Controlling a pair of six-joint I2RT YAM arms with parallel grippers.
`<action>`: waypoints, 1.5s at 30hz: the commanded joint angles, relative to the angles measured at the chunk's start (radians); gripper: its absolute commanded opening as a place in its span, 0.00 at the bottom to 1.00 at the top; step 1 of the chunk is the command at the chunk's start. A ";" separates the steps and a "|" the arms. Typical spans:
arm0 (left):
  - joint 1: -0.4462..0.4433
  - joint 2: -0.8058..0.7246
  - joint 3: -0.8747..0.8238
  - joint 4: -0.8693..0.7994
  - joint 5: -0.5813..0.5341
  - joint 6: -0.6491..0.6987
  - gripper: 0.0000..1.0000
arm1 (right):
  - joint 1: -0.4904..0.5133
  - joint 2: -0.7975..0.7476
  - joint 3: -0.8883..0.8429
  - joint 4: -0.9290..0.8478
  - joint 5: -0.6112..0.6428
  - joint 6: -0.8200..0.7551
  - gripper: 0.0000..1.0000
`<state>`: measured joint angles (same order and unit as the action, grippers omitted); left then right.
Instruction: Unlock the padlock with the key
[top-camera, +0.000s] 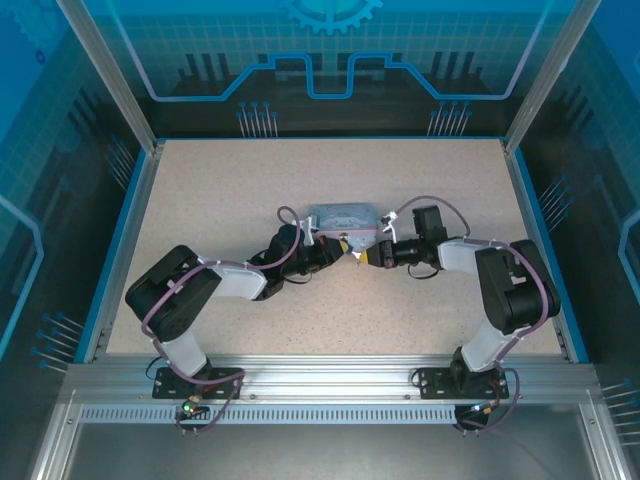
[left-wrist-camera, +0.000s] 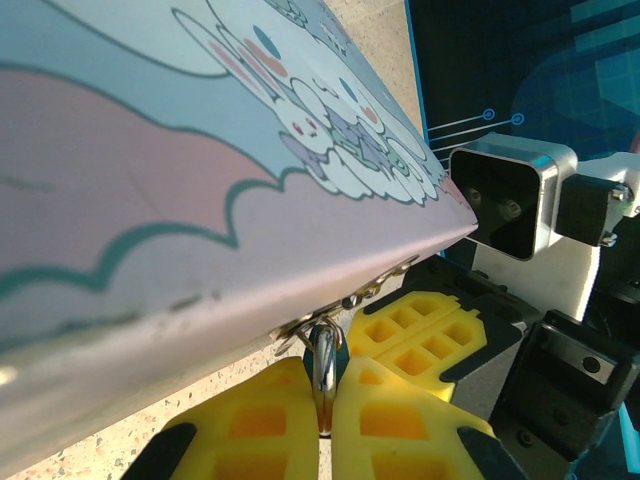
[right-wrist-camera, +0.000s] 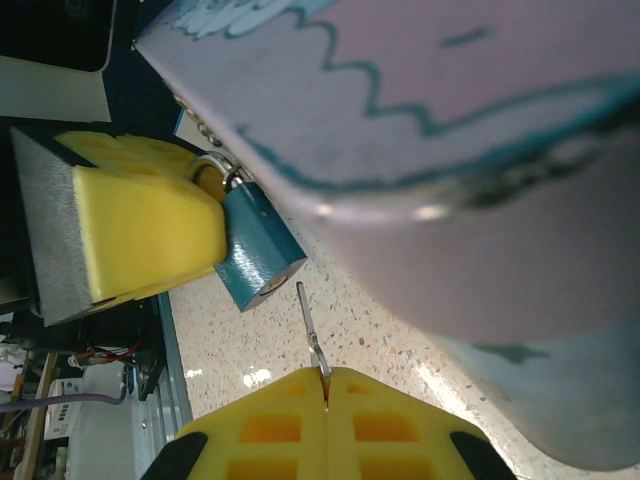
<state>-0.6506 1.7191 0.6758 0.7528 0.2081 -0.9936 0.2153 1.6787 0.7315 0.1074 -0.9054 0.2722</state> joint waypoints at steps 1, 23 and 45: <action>0.006 -0.043 -0.002 0.034 0.030 0.007 0.00 | 0.008 0.012 0.019 0.036 -0.017 0.015 0.00; 0.006 -0.030 -0.004 0.025 0.022 0.016 0.00 | 0.017 -0.045 0.019 0.000 -0.032 0.002 0.00; 0.005 -0.061 -0.010 0.034 0.090 0.021 0.00 | 0.024 0.014 0.057 0.051 -0.032 0.025 0.00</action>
<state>-0.6384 1.7042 0.6758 0.7517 0.2260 -0.9932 0.2268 1.6752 0.7551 0.1154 -0.9180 0.2874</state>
